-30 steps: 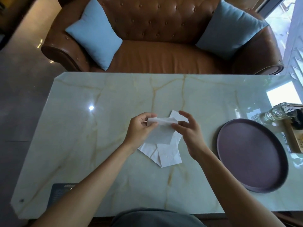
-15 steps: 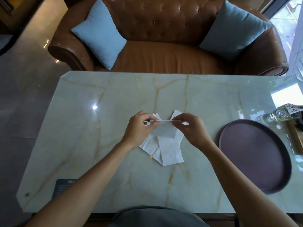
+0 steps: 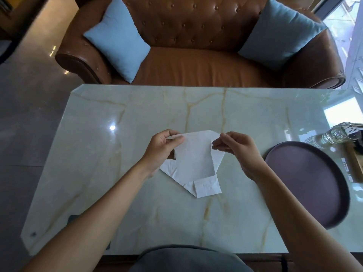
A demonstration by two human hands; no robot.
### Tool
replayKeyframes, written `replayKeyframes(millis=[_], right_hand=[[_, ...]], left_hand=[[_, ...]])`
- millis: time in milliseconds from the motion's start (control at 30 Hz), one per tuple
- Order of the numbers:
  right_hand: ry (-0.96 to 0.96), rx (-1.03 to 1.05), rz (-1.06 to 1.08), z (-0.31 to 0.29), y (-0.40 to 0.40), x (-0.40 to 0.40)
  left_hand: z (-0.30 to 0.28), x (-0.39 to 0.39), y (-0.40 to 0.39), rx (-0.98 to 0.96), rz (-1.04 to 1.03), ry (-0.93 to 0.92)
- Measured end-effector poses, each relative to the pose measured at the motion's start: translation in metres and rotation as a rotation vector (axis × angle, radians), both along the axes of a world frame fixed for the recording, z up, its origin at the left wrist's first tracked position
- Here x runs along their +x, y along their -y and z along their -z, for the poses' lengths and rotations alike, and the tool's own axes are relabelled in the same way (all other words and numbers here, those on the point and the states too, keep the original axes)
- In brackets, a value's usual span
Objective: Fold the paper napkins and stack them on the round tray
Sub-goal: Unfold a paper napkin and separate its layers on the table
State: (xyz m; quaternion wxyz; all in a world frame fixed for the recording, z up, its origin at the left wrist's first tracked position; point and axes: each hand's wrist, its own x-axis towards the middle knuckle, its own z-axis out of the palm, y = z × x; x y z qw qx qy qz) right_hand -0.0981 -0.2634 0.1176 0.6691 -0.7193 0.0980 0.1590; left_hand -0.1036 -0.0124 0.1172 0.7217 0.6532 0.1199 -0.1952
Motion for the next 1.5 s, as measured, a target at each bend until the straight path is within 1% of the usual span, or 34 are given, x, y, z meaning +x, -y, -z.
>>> replayKeyframes(millis=[33,100,167,233,333,433,533,600,700,767,967,1067,1133,1167,1233,1267,1300,1367,1433,1500], right_hand=[[-0.027,0.039,0.017,0.0,0.001,-0.001],[-0.087,0.11,-0.027,0.001,-0.001,-0.005],[-0.127,0.132,-0.11,0.004,-0.006,-0.009],[-0.146,0.129,-0.139,0.007,-0.012,-0.013],[-0.165,0.11,-0.104,0.007,-0.017,-0.014],[-0.168,0.081,-0.057,0.006,-0.019,-0.014],[-0.187,0.096,-0.04,0.005,-0.021,-0.016],[-0.206,0.075,-0.013,0.002,-0.023,-0.016],[-0.252,0.022,0.012,0.0,-0.025,-0.017],[-0.304,0.03,0.023,0.001,-0.022,-0.018],[-0.358,0.307,0.064,-0.01,-0.017,-0.021],[-0.348,0.364,0.053,-0.012,-0.016,-0.02],[-0.32,0.32,0.089,-0.008,-0.014,-0.019],[-0.295,0.252,0.121,-0.005,-0.014,-0.018],[-0.242,0.023,0.143,0.006,-0.012,-0.015],[-0.225,-0.09,0.113,0.01,-0.013,-0.014],[-0.222,-0.16,0.068,0.014,-0.014,-0.014],[-0.254,-0.166,-0.012,0.019,-0.017,-0.013],[-0.256,-0.101,-0.055,0.02,-0.019,-0.013],[-0.219,-0.049,-0.061,0.02,-0.022,-0.013]], left_hand=[[0.0,0.0,0.0,-0.017,-0.012,-0.014],[-0.001,0.002,0.003,-0.041,-0.014,-0.033],[-0.002,0.004,0.005,-0.063,-0.02,-0.043],[-0.003,0.006,0.007,-0.087,-0.036,-0.055],[-0.001,0.009,0.006,-0.106,-0.047,-0.076],[0.003,0.01,0.001,-0.139,-0.008,-0.103],[0.007,0.009,0.001,-0.062,0.07,-0.124],[0.012,0.006,0.005,0.009,0.094,-0.1],[0.019,0.001,0.011,0.063,0.062,-0.064],[0.023,0.0,0.013,0.074,0.024,-0.065],[0.035,-0.005,0.024,0.012,-0.004,-0.144],[0.035,-0.008,0.028,-0.049,0.007,-0.2],[0.034,-0.009,0.028,-0.133,0.0,-0.241],[0.034,-0.01,0.029,-0.181,-0.014,-0.263],[0.033,-0.01,0.028,-0.252,-0.037,-0.29],[0.033,-0.01,0.027,-0.268,-0.03,-0.293],[0.032,-0.01,0.026,-0.281,-0.009,-0.296],[0.03,-0.01,0.025,-0.304,0.047,-0.32],[0.028,-0.008,0.025,-0.311,0.085,-0.356],[0.03,-0.009,0.025,-0.262,0.098,-0.332]])
